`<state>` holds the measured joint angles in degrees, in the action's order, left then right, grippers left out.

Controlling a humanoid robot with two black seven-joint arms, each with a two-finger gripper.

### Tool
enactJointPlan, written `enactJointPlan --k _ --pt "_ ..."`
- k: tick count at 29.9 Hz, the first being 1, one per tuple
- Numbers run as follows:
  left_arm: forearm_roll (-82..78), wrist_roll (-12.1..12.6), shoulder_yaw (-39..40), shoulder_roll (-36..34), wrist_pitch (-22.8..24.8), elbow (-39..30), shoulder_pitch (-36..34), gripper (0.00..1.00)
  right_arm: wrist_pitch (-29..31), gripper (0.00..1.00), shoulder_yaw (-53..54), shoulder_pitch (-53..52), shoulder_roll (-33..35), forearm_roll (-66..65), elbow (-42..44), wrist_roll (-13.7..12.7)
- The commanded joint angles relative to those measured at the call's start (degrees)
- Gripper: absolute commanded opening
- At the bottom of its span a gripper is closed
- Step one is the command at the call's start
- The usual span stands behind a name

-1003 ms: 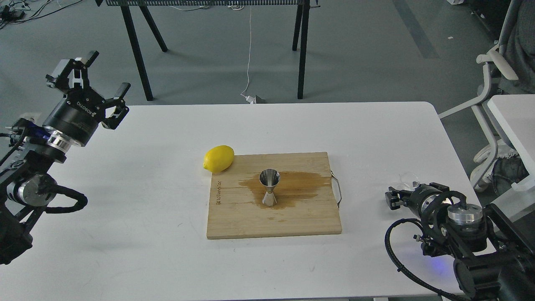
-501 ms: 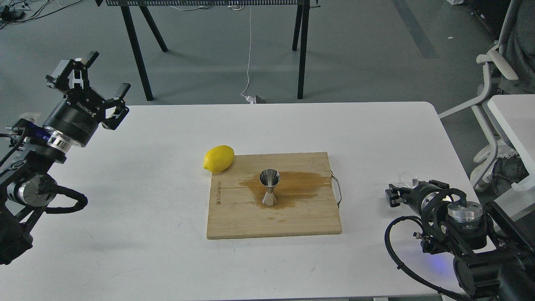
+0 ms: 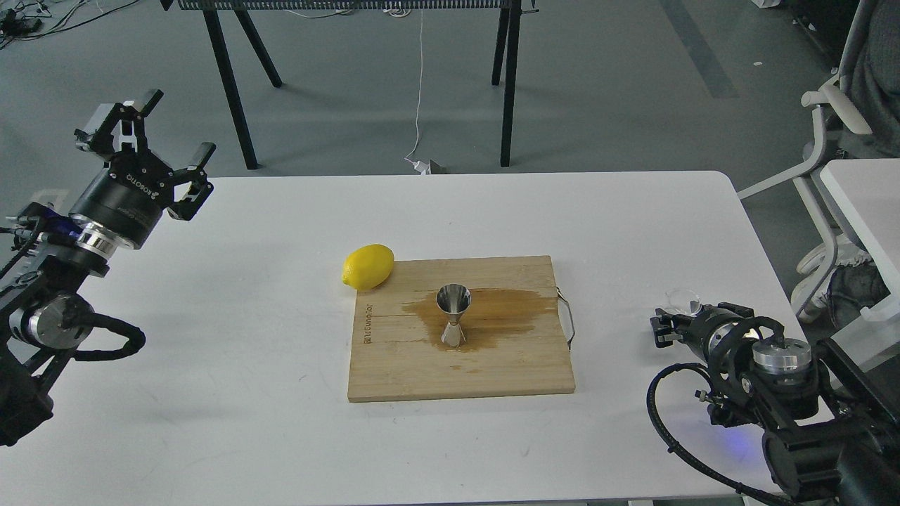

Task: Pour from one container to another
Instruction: 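Close the right gripper around the small clear glass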

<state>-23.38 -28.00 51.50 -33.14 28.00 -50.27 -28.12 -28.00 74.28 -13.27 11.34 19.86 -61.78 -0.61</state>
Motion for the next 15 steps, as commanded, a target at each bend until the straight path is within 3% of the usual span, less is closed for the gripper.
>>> enactJointPlan --k 1,15 --pt "0.0 0.0 0.0 0.0 0.0 0.0 0.0 0.95 0.0 0.52 0.0 0.0 0.0 0.0 0.0 0.0" --pt "0.0 0.0 0.0 0.0 0.0 0.0 0.4 0.95 0.0 0.5 -0.1 0.1 0.1 -0.1 -0.3 0.0"
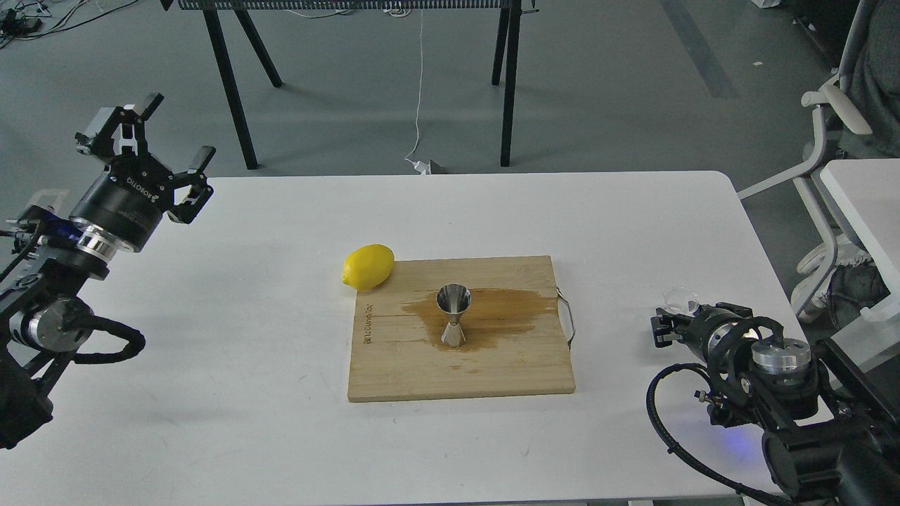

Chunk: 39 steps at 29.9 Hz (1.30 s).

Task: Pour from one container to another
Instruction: 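Close the right gripper around the small clear glass, then lift the glass and carry it above the jigger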

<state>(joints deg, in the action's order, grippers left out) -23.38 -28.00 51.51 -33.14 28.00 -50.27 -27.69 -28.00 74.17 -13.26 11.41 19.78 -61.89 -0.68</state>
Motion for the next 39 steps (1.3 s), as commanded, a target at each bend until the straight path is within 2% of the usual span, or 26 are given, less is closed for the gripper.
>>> enactJointPlan --k 1,10,23,29,39 --pt "0.0 0.0 0.0 0.0 0.0 0.0 0.0 0.95 0.0 0.5 0.0 0.2 0.0 0.0 -0.3 0.0" --pt "0.0 0.0 0.0 0.0 0.0 0.0 0.0 0.95 0.0 0.5 -0.1 0.1 0.1 -0.4 -1.6 0.0" --pt "0.1 0.0 0.0 0.0 0.0 0.0 0.0 0.95 0.0 0.5 -2.2 -1.1 0.5 -8.7 -13.3 -0.4" --pt "0.1 0.0 0.0 0.0 0.0 0.0 0.0 0.95 0.0 0.51 -6.8 -3.3 0.5 -11.8 -19.0 -0.5" --pt "0.1 0.0 0.0 0.3 0.0 0.0 -0.1 0.95 0.0 0.51 -18.3 -10.1 -0.7 -13.5 -20.2 -0.3"
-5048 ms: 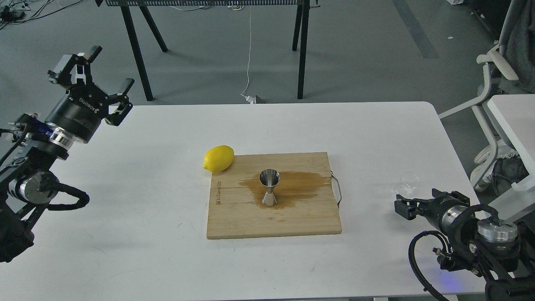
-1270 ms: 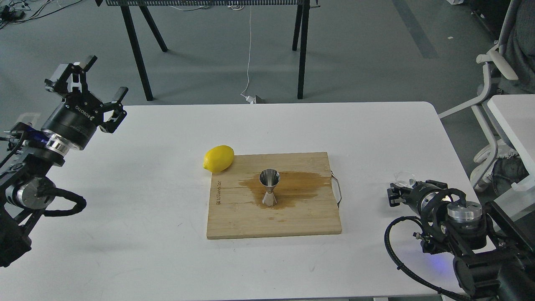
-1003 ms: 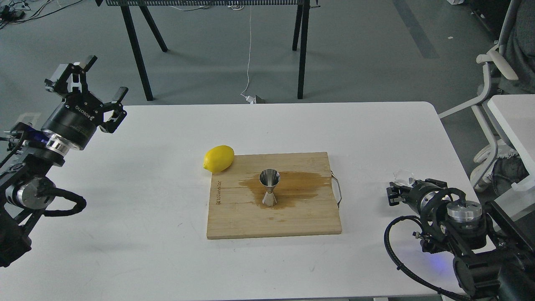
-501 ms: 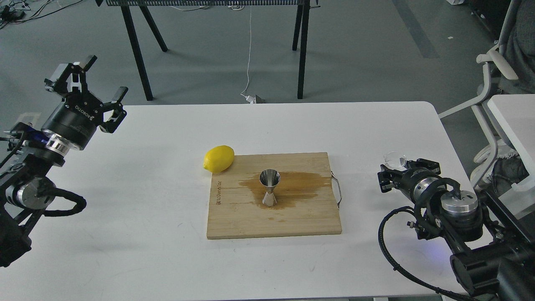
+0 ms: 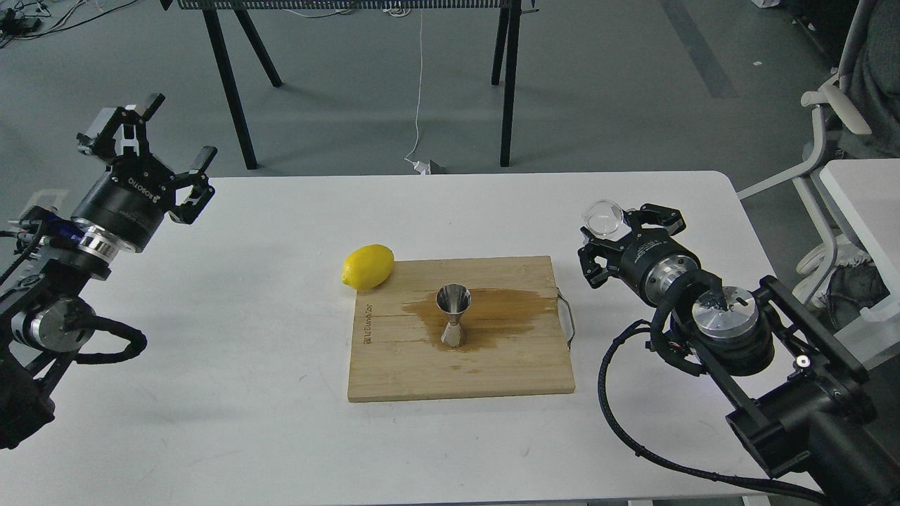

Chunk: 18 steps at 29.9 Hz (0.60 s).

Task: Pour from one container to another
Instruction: 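Lift the glass and carry it above the jigger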

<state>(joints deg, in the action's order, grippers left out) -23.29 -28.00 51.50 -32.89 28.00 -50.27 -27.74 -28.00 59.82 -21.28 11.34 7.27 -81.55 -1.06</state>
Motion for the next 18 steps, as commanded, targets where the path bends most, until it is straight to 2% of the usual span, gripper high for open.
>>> enactJointPlan --k 1,18 --pt "0.0 0.0 0.0 -0.1 0.0 0.0 0.0 0.95 0.0 0.51 -5.2 -2.7 -0.9 -1.7 -0.8 0.0" --pt "-0.1 0.0 -0.1 0.0 0.0 0.0 0.1 0.95 0.0 0.51 -25.4 -13.8 -0.6 -11.2 -1.8 -0.3"
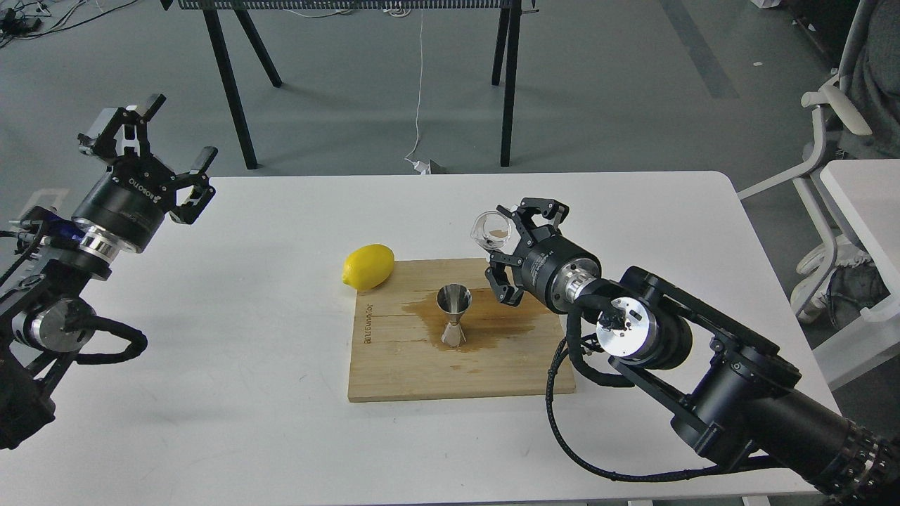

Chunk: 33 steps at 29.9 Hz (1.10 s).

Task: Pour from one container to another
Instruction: 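Lift the glass and carry it above the jigger, then tilt the glass with the right gripper to pour into the jigger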

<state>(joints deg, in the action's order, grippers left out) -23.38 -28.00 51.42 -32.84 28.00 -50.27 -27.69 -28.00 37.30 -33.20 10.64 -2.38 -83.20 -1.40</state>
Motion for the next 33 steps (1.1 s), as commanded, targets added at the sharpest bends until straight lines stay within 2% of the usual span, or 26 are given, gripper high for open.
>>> enactJointPlan --k 1,11,33 --pt "0.0 0.0 0.0 0.0 0.0 0.0 0.0 0.95 0.0 0.51 -3.8 -2.5 0.1 -2.2 0.0 0.0" --pt "0.0 0.0 0.1 0.0 0.0 0.0 0.0 0.95 0.0 0.51 -10.9 -6.5 0.3 -6.9 -0.7 0.0" --pt "0.0 0.0 0.1 0.4 0.0 0.0 0.1 0.95 0.0 0.51 -16.8 -9.5 6.1 -13.5 -3.3 -0.6"
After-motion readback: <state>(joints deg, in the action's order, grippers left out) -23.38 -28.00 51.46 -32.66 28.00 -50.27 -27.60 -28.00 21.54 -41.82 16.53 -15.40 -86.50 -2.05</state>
